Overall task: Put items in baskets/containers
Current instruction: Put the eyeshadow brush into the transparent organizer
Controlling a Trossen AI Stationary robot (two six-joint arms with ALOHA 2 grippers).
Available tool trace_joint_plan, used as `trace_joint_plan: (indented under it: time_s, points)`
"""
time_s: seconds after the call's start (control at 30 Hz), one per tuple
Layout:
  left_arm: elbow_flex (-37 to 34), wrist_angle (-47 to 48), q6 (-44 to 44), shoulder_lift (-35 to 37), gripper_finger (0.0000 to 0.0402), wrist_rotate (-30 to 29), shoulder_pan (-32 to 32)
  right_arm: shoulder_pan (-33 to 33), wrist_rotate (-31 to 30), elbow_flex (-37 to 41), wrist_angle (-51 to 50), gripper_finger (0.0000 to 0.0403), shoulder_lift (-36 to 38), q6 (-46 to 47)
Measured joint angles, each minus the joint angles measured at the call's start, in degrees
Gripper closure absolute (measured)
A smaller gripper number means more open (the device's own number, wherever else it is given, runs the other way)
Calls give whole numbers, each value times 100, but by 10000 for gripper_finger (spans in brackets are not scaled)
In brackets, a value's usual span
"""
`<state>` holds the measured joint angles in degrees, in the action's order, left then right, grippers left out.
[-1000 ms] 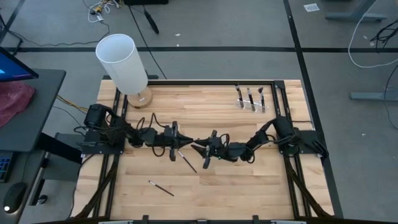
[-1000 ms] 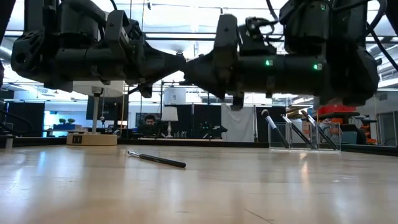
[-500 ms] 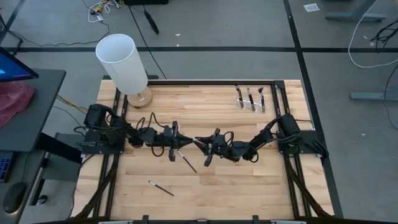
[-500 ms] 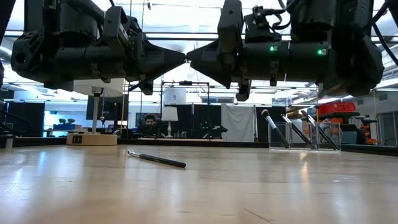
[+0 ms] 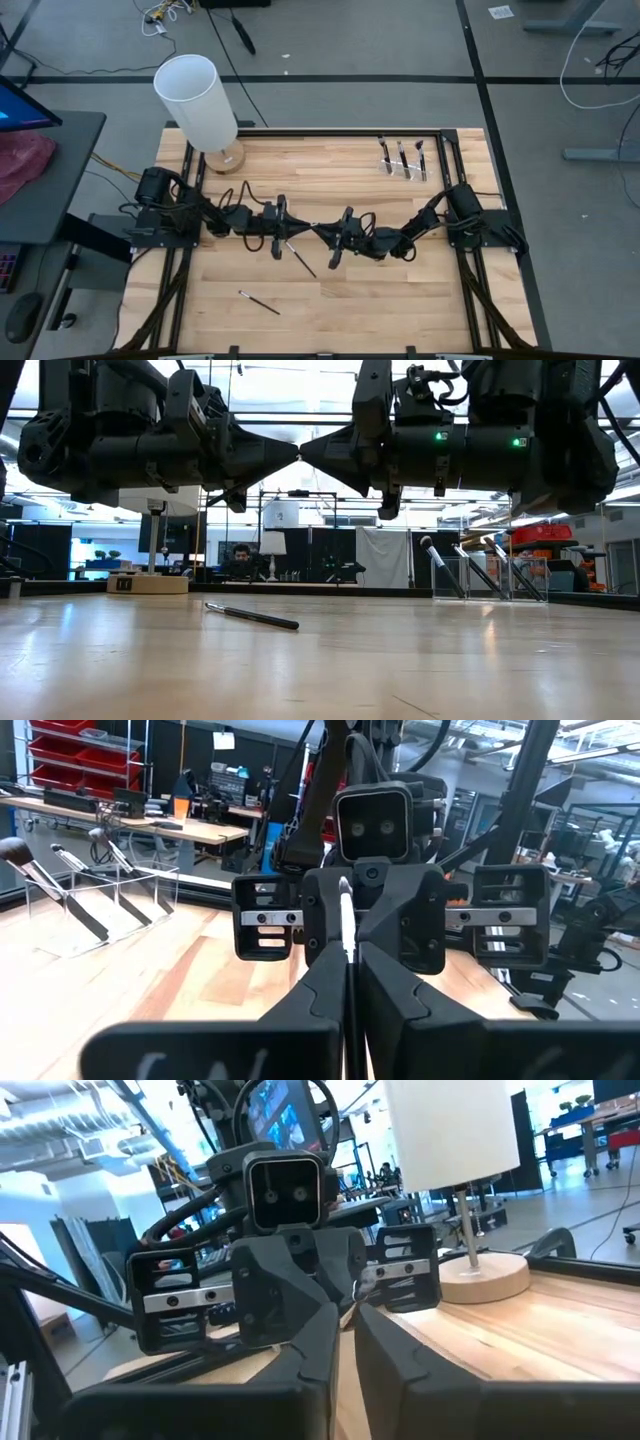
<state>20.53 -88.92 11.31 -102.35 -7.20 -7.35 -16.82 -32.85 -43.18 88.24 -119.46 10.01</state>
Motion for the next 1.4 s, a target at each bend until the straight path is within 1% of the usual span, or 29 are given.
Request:
trace_joint_plan:
  time_s: [0.13,0.33,0.47,0.67,0.97,1.03,1.27,1.33,1.4]
  points:
    - [0,0,-4,0,381,7,0,-3,24,0,3,365,0,21]
    - [0,0,-8,0,383,9,0,-13,31,0,13,340,0,93]
    - [0,0,-17,0,381,5,0,-13,32,0,21,334,16,95]
    - [4,7,-17,0,382,16,0,-13,34,0,27,350,140,45]
    - [1,24,-22,0,383,36,-2,-15,86,0,-56,390,210,57]
    - [-7,35,-20,-2,381,31,-2,-16,88,0,-106,394,210,129]
    - [-7,47,3,-2,361,-46,-2,-19,94,1,-196,394,222,-11]
    - [-4,57,3,-2,349,-63,0,-28,94,60,-344,395,341,-83]
    - [4,124,3,-2,332,-132,2,-35,95,207,-764,395,644,-80]
